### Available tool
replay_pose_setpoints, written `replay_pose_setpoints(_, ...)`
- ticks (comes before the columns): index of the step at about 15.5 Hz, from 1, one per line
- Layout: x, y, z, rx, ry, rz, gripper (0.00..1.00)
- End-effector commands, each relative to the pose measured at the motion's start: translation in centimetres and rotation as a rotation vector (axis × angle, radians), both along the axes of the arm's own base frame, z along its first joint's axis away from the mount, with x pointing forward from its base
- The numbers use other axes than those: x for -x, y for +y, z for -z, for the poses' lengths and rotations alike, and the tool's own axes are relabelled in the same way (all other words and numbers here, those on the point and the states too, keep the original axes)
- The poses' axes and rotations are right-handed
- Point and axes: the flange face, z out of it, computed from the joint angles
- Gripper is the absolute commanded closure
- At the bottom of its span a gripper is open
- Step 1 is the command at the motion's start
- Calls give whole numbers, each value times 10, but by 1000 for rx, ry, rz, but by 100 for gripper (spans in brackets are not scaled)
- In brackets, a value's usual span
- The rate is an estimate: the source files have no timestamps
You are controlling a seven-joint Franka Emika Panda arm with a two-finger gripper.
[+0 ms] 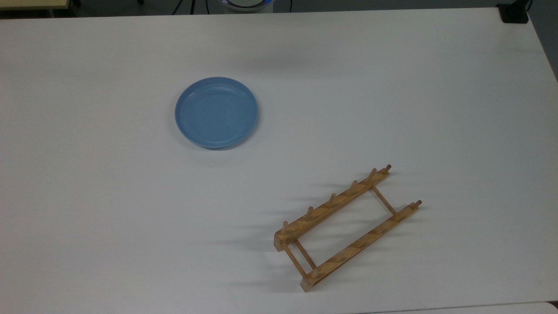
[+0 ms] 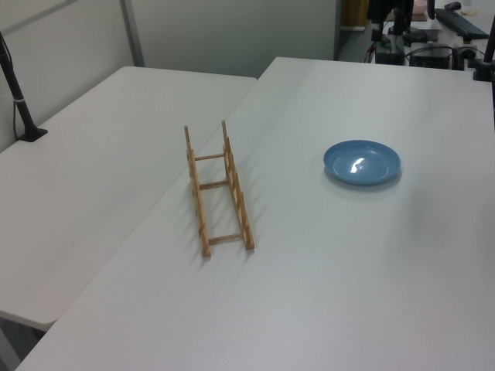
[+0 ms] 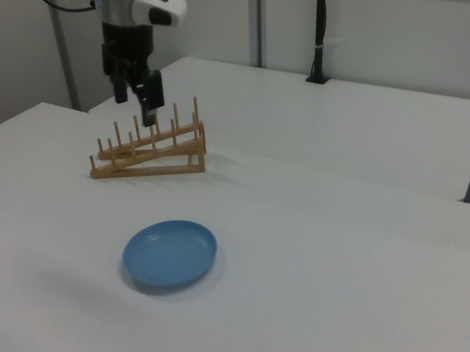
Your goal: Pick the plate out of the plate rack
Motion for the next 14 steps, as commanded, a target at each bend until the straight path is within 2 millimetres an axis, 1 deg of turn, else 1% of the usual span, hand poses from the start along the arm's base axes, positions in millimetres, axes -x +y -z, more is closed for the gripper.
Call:
replay_pose_setpoints(1, -17, -7, -10, 99, -145, -119, 0)
replay_pose_setpoints(3, -19, -11, -7, 154, -144, -219, 0)
replay_pose_setpoints(5, -20, -8, -4, 155, -138, -255, 0)
replay_pose_setpoints(7, -20, -6, 1, 150, -127, -249, 0)
replay_pose_setpoints(9, -19, -1, 0, 145, -124, -257, 0)
replay_pose_setpoints(14, -20, 1, 1, 140, -122, -257, 0)
